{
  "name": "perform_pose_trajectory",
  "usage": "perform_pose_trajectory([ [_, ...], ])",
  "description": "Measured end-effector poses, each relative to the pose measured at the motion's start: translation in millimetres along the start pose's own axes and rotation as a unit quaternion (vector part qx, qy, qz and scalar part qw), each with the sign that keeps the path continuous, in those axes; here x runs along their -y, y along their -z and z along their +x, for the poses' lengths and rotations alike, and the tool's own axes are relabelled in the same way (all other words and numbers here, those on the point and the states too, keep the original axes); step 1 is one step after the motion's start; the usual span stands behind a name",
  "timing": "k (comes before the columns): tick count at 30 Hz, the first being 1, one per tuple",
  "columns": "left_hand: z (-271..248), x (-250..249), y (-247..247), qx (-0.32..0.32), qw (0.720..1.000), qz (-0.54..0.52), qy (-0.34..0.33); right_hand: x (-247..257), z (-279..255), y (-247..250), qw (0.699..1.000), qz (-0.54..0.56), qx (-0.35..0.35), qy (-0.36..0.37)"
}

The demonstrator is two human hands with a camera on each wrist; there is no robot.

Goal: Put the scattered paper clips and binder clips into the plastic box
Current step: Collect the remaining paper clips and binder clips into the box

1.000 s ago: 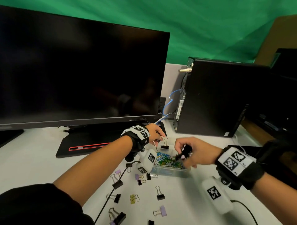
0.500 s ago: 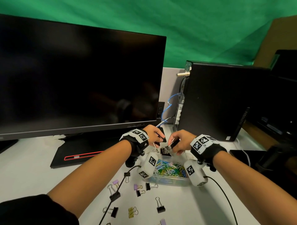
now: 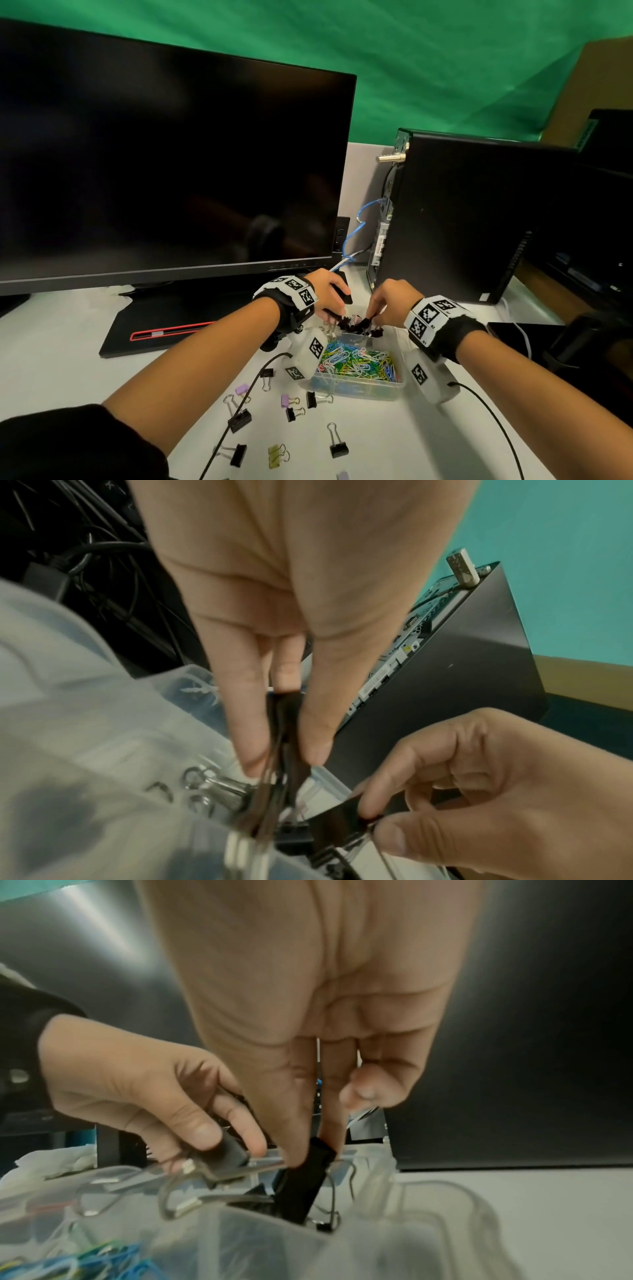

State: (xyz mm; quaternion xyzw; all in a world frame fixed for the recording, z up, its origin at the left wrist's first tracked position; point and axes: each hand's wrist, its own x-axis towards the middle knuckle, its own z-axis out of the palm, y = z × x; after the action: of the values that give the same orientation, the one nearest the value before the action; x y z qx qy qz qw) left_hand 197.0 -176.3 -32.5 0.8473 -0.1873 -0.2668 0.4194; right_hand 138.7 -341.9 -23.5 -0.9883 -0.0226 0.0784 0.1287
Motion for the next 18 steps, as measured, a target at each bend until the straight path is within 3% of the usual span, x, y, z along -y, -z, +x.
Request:
perform_pose_trajectory([
  [3, -1.7, -5.3, 1.8, 0.026, 0.999, -0.028, -0.004, -4.5, 1.3, 3.7, 1.0, 0.018, -0.021, 0.005],
  [9, -2.3, -2.3, 5.3, -0.034, 0.996, 0.082, -0.033, -10.8, -1.9, 3.2, 0.997, 0.019, -0.069, -0.025],
  [14, -5.4, 4.0, 4.6, 0.01, 0.986, 0.16, -0.041, -7.1, -8.6, -6.5, 1.0, 0.006, 0.005, 0.014],
  [18, -10.8, 2.4, 0.0, 0.045, 0.961, 0.266, -0.056, -4.5, -10.2, -13.2, 0.998, -0.046, 0.035, 0.004],
])
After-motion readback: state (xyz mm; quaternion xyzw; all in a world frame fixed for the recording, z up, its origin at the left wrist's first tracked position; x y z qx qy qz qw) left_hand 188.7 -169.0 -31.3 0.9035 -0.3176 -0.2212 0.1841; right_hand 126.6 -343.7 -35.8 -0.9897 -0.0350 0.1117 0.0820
